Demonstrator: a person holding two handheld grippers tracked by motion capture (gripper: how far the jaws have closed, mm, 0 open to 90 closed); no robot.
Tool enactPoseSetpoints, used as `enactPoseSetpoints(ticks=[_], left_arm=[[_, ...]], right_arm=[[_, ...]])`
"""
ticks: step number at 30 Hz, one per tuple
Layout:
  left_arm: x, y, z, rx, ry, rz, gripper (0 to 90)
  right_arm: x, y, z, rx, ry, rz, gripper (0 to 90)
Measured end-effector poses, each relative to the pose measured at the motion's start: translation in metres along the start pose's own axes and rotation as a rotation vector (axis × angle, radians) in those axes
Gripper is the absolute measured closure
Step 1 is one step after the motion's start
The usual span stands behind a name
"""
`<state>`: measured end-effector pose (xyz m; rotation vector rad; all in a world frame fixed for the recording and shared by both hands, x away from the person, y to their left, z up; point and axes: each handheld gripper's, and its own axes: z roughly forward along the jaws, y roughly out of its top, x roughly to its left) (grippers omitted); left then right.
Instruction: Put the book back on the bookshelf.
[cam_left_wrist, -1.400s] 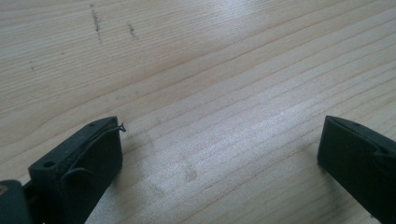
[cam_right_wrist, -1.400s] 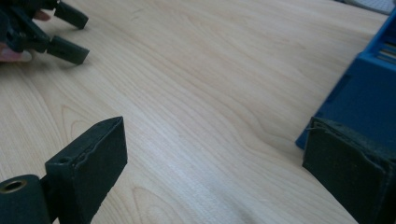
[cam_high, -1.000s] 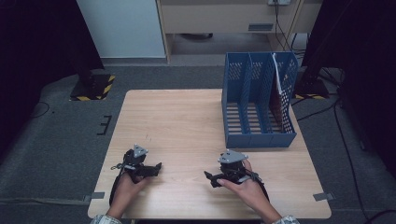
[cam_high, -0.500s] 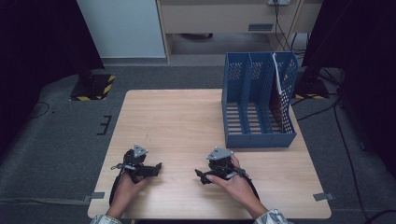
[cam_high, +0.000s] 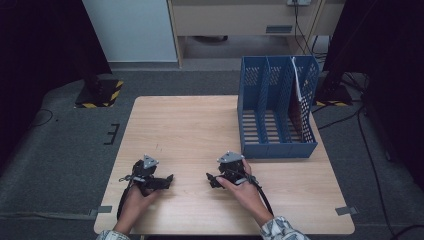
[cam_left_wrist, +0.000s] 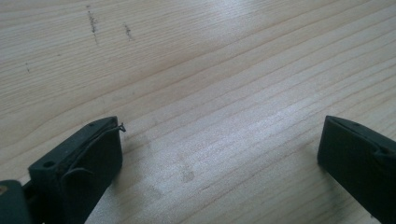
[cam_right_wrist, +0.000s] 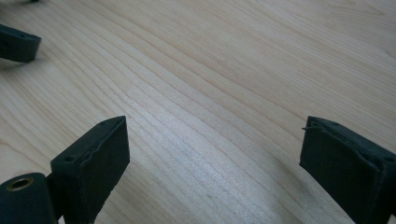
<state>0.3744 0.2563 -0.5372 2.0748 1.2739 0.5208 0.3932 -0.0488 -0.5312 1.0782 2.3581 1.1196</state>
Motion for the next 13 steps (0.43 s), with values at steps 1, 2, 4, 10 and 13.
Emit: enactPoseSetpoints(ticks=[1, 2, 4, 10, 13], left_arm=[[0.0, 0.0, 0.0, 0.0, 0.0, 0.0, 0.0], [0.0, 0.0, 0.0, 0.0, 0.0, 0.0, 0.0], [0.0, 0.0, 0.0, 0.0, 0.0, 0.0, 0.0], [0.0, 0.0, 0.0, 0.0, 0.0, 0.001, 0.0], [0.0, 0.0, 0.0, 0.0, 0.0, 0.0, 0.0]], right_arm=[[0.001, 0.0, 0.003, 0.009, -0.015, 0.002, 8.5], [0.001, -0.001, 0.004, 0.015, -0.02, 0.003, 8.6], [0.002, -0.001, 0.008, 0.026, -0.038, -0.002, 8.6], [0.002, 0.0, 0.013, 0.076, -0.063, 0.02, 4.9], [0.003, 0.0, 0.012, 0.078, -0.075, 0.031, 4.6]])
